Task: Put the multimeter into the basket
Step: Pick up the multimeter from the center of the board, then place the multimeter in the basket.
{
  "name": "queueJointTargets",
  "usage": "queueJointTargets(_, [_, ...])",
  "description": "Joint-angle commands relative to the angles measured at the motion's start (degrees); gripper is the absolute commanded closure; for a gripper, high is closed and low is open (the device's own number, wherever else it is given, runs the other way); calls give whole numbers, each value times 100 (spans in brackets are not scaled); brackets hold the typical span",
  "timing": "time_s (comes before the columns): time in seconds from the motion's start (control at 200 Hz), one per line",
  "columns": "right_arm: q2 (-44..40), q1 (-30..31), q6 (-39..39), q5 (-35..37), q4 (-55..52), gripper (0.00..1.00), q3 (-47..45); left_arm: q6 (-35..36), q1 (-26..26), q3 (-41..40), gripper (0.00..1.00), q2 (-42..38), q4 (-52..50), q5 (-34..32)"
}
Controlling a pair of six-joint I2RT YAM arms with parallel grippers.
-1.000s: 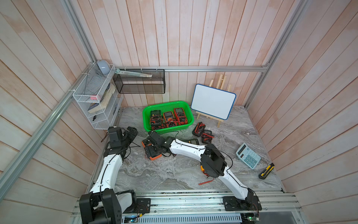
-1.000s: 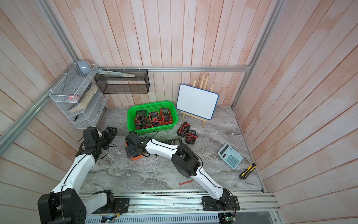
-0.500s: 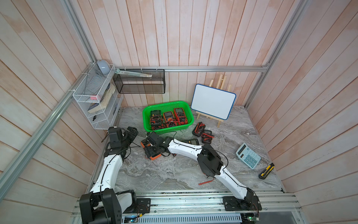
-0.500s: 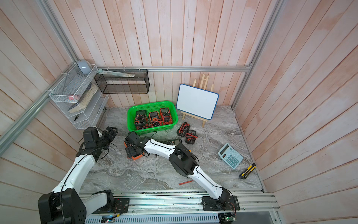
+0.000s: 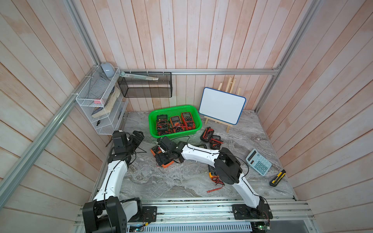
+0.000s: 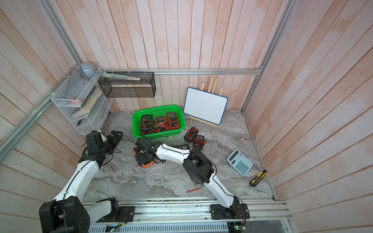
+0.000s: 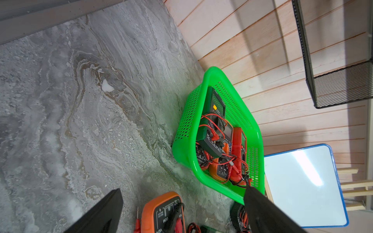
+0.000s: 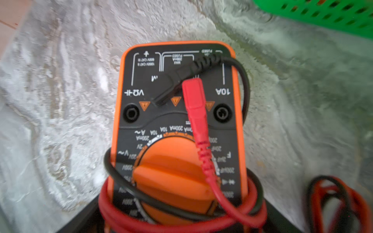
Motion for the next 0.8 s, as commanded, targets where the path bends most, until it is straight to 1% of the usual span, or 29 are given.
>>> queueJointTargets(0.0, [-874, -65, -159, -63, 444, 73, -108, 138, 29, 343, 0, 0, -27, 100])
queueJointTargets(0.1, [-1272, -203, -122, -108, 657, 73, -334, 169, 34, 478, 1, -4, -86, 135])
queueJointTargets(0.22, [-1682, -542, 18, -145, 996, 73, -572, 247, 26, 582, 0, -12, -124, 189])
queueJointTargets(0.4, [-1854, -1191, 160, -5, 1375, 73, -525, 422, -71, 703, 0, -5, -203, 237])
queueJointTargets(0.505, [-1695, -1490, 183, 110, 1486, 72, -297, 505, -228, 758, 0, -6, -278, 146])
queueJointTargets(0.61, [-1400, -1745, 209, 212, 1559, 71, -2, 610, -490, 825, 0, 1, -383, -26])
queueJointTargets(0.795, [-504, -2031, 180, 380, 1397, 70, 961, 614, -874, 849, 0, 3, -466, -212])
